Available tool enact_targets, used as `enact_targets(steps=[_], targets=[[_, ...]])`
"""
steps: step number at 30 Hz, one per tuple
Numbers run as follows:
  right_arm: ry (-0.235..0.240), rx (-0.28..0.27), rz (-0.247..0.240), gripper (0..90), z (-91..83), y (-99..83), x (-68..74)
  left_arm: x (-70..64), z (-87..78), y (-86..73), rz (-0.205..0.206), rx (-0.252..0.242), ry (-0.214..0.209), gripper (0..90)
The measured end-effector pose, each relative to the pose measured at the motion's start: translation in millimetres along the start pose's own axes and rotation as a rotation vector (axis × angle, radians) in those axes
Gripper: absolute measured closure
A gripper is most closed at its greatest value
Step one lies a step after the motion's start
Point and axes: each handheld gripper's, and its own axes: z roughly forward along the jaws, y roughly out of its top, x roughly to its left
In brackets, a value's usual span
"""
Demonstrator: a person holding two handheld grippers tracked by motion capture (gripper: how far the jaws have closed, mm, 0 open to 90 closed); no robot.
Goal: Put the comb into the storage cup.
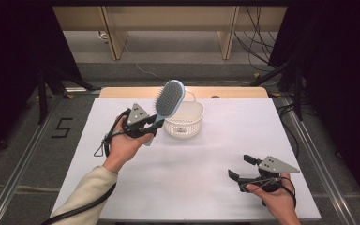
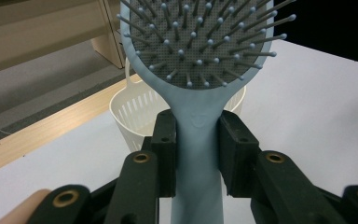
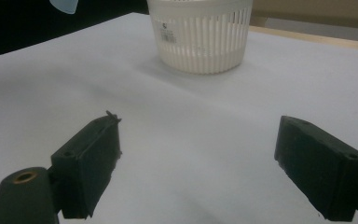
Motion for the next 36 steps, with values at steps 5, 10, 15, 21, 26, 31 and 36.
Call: enact_targets(steps=[5,10,15,21,26,31,36], targets=[[-0.002,-0.004,0.002,15.1,0.0,-0.2,-0.4,1.1,0.6,0.8,-0.002,-0.006,0.001,69.8],[-0.001,-0.002,0.003,15.1,-0.1,-0.2,-0.6,1.5,1.7,2.8,-0.002,-0.013,0.000,69.7],[-0.001,-0.005,0.007,15.1,-0.4,-0.3,-1.1,2.5,2.6,3.7,-0.001,-0.016,0.003,69.7],[-0.002,-0.005,0.006,15.1,-0.5,-0.3,-1.1,3.3,3.4,5.0,-0.004,-0.021,0.002,69.8],[-0.004,-0.005,0.006,15.1,-0.9,-0.3,-1.2,2.6,3.9,6.9,-0.001,-0.028,-0.002,69.8],[-0.003,-0.005,0.008,15.1,-0.9,-0.3,-1.2,2.5,4.7,8.5,-0.001,-0.034,-0.003,69.7],[-0.003,-0.008,0.009,15.1,-0.7,-0.4,-1.3,1.8,6.9,10.2,-0.004,-0.037,-0.008,69.7]])
